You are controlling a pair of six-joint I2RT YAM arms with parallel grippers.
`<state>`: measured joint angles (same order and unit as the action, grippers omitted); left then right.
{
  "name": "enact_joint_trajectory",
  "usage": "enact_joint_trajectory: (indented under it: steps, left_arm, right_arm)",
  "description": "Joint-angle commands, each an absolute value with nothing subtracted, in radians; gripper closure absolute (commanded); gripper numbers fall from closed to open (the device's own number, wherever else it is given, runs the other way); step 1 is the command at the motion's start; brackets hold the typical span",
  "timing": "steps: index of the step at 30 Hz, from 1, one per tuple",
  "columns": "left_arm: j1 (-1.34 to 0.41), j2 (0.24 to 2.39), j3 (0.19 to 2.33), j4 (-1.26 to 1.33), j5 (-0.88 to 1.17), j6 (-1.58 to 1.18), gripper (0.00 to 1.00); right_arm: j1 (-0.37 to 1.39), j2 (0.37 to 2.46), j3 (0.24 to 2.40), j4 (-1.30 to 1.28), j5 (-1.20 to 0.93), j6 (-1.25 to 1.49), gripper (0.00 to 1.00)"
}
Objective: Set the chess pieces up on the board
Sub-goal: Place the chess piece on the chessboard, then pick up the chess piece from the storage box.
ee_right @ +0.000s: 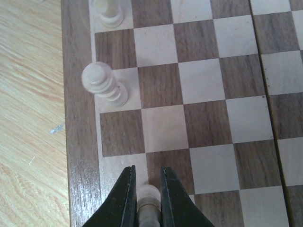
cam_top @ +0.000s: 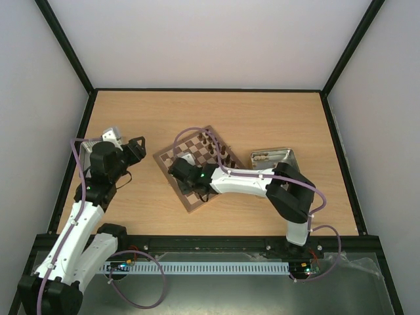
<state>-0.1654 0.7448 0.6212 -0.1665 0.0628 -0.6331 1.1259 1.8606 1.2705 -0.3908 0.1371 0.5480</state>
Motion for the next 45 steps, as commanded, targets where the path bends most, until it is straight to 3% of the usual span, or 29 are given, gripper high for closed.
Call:
enact_joint_trajectory:
  steps: [1,15,22,30,40,45]
  left_arm:
    - [-0.17,0.735,0.608,-0.172,0.048,-0.618,0.31]
    - [-0.169,0.733,0.608,-0.177,0.042,-0.614,0.31]
    - [-0.17,0.733,0.612,-0.18,0.038,-0.606,0.31]
    - [-0.17,0.738,0.618,-0.18,0.043,-0.604,0.31]
    - [-0.17,0.756,0.629,-0.161,0.069,-0.602,0.3]
    - [-0.17,0.761,0.622,-0.152,0.082,-0.611,0.3]
  right_arm:
    - [1.16,1.874,1.294,-0.394,0.192,0.502,0.93]
    - [1.177,1.919,1.264,-0.298,0.24,0.495,0.9]
    - [1.177,1.879,1.26,-0.292,0.216,0.501,0.73]
    - [1.152,1.696,1.23,-0.28,0.287,0.56,0.62]
    - [0.859,1.338,1.004,-0.338,0.488,0.779,0.52]
    - [0.615,1.262,0.896,-0.409,0.449,0.84,0.51]
